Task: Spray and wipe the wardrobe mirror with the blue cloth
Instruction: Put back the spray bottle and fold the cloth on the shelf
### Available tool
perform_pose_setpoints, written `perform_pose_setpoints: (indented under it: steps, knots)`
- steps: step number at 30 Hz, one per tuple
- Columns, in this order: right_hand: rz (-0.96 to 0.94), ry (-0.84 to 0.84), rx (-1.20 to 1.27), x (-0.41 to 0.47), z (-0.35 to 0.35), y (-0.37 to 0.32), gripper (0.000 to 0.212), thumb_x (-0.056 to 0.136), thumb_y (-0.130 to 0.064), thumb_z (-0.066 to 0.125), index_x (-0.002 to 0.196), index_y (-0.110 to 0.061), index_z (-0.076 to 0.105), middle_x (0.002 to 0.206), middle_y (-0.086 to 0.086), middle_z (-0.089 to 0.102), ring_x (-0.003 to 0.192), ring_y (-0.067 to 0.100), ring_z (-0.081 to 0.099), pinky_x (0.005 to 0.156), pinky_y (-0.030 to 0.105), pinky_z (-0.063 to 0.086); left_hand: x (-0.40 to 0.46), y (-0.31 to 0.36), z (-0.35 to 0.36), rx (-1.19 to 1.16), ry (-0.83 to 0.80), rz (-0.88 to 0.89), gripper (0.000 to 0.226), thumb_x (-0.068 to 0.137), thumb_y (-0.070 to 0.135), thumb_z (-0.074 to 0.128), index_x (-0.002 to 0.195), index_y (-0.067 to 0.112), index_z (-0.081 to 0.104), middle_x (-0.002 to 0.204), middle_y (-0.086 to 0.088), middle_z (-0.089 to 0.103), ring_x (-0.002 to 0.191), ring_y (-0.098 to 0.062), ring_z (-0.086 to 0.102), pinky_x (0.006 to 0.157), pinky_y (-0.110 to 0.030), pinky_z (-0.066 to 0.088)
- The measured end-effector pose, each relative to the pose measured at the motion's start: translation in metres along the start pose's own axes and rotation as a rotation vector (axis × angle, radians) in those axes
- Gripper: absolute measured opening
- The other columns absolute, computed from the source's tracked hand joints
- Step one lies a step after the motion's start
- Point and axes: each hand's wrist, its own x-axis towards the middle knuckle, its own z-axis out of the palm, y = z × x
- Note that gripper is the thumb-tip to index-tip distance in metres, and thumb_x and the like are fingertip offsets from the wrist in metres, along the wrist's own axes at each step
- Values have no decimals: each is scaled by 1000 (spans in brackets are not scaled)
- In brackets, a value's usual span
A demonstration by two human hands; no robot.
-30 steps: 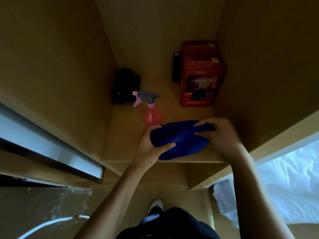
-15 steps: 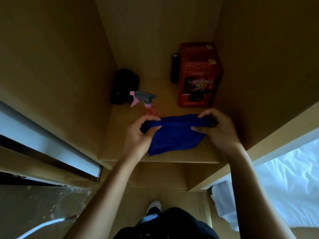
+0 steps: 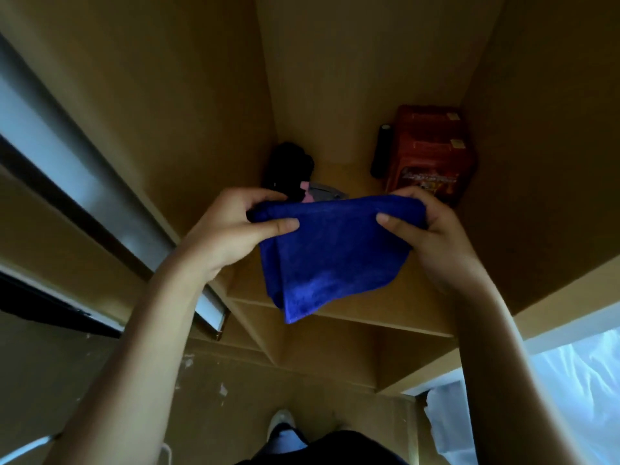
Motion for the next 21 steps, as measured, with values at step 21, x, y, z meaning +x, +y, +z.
perform_pose_setpoints:
  steps: [21]
  knots:
    - [-776,618,-444,-10,282,-76,19,92,8,55,96,-6,67,124,15,52,119,11,48,102,19,36,-118,-31,-207,625,741,628,17,90,25,64,103,14,66,124,-7,46,111,-19,48,71,-1,38]
